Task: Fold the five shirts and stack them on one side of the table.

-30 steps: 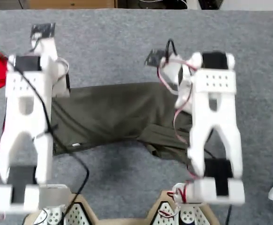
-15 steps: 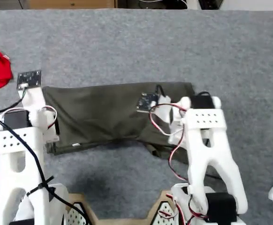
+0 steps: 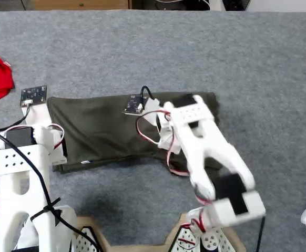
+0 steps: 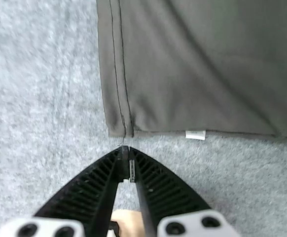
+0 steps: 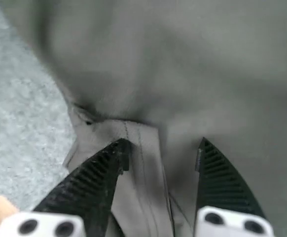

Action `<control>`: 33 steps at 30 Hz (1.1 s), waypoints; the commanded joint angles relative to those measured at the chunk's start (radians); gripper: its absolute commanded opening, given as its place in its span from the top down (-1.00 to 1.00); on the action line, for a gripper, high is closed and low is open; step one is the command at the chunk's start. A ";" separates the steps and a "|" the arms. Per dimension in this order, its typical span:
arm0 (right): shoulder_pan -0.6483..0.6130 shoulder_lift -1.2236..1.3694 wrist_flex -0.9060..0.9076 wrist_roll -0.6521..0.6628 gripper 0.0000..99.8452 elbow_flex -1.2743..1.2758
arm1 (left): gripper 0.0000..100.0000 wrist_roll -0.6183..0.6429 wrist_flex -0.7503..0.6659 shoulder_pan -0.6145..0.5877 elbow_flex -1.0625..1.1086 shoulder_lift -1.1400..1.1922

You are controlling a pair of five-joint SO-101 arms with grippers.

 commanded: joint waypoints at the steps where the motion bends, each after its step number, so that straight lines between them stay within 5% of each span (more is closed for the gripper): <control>1: 0.031 0.076 0.038 -0.006 0.62 -0.091 | 0.96 -0.003 -0.003 -0.026 0.008 -0.021; 6: 0.051 0.081 0.080 -0.006 0.97 -0.127 | 0.96 -0.008 -0.005 -0.072 0.003 -0.021; 29: -0.033 -0.387 0.196 -0.008 0.95 0.150 | 0.96 -0.009 -0.003 -0.075 0.000 -0.021; 33: -0.036 -0.475 0.143 -0.009 0.79 0.225 | 0.96 -0.009 -0.003 -0.075 0.000 -0.021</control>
